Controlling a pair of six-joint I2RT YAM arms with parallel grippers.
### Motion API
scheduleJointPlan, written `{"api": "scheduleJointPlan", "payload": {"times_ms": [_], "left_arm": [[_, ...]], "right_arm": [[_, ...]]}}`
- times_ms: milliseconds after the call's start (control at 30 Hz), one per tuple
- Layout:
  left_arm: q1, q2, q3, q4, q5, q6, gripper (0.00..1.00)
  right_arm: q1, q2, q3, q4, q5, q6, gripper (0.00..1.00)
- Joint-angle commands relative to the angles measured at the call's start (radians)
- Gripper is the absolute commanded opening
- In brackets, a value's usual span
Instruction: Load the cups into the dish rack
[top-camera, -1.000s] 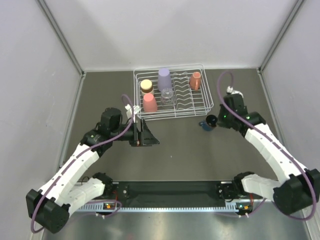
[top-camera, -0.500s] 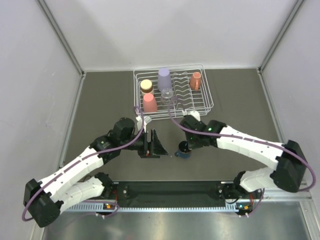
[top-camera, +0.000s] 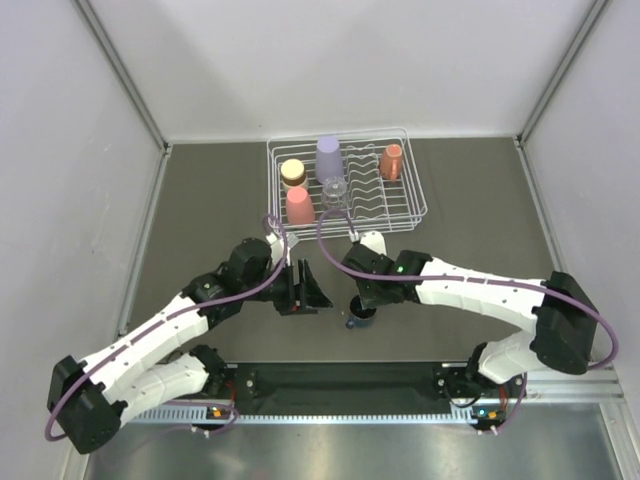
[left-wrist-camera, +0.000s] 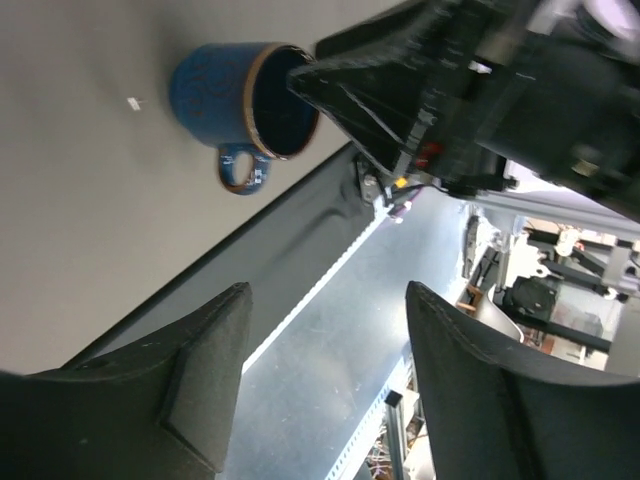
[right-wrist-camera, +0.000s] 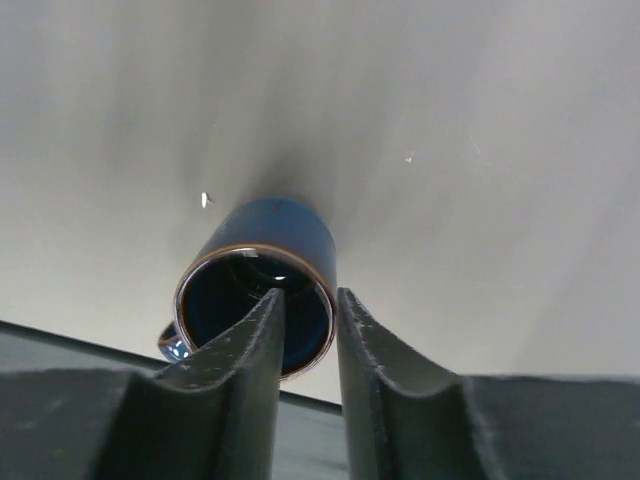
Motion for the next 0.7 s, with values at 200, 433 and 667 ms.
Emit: {"api": "scheduleJointPlan", "payload": {"times_ms": [200,433,667], "left_arm": [[-0.019,0.128,0.048,0.011,-0.071,0.044,0.59],[-0.056,0.312,0.212,-0.048,-0.105,0.179,0.59],[-0.073,0.604,0.522,-0.349,-0.138,0.537,0.63]], "right_arm": [[0.017,-0.158,-0.021,0.038,0.054,0.027,0.49],[0.015,-0.343,-0.059,-0.037,0.081,0.044,0.71],[0.014,-0.587,-0.128,-0.146,0.084,0.081,0.78]]}}
